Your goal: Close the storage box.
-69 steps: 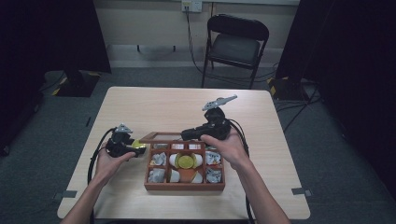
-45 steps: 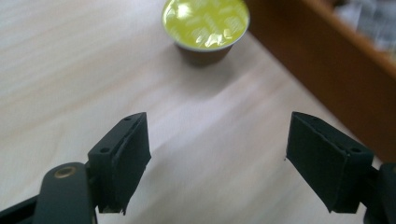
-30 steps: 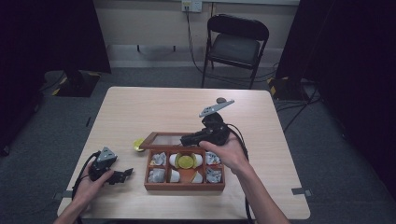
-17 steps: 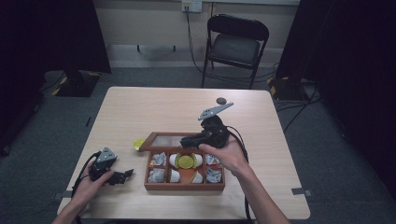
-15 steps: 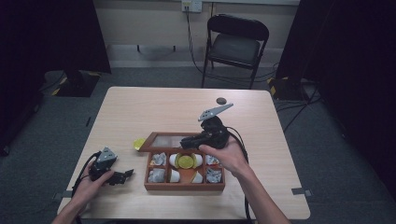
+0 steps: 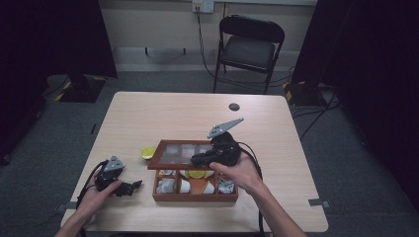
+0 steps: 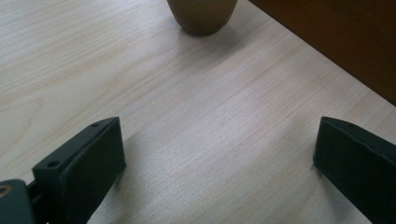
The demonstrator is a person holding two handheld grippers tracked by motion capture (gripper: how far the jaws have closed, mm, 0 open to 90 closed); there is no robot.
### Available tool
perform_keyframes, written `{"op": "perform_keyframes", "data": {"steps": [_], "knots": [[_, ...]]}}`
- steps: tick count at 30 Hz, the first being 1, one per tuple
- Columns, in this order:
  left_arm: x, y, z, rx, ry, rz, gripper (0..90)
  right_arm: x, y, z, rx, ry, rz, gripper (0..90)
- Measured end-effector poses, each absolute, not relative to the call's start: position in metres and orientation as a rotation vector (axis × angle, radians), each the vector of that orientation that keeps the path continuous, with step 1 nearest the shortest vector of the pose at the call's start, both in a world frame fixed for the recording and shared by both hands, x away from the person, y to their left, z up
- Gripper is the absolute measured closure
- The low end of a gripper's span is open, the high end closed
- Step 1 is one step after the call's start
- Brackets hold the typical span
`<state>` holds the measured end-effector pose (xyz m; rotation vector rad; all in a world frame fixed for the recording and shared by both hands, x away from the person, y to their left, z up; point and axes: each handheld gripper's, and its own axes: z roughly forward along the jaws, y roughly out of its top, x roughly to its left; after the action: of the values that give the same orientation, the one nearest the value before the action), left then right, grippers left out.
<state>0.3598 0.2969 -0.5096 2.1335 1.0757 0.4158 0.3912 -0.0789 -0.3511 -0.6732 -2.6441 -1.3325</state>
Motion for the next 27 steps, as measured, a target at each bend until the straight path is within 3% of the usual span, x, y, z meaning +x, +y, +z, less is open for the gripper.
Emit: {"op": "perform_keyframes", "data": {"steps": [27], "knots": [[0.362,0.297,-0.51,2.136,1.084,0.418,0.0,0.377,-0.076,-0.37,-0.622,-2.7,-1.277,81.5]]}}
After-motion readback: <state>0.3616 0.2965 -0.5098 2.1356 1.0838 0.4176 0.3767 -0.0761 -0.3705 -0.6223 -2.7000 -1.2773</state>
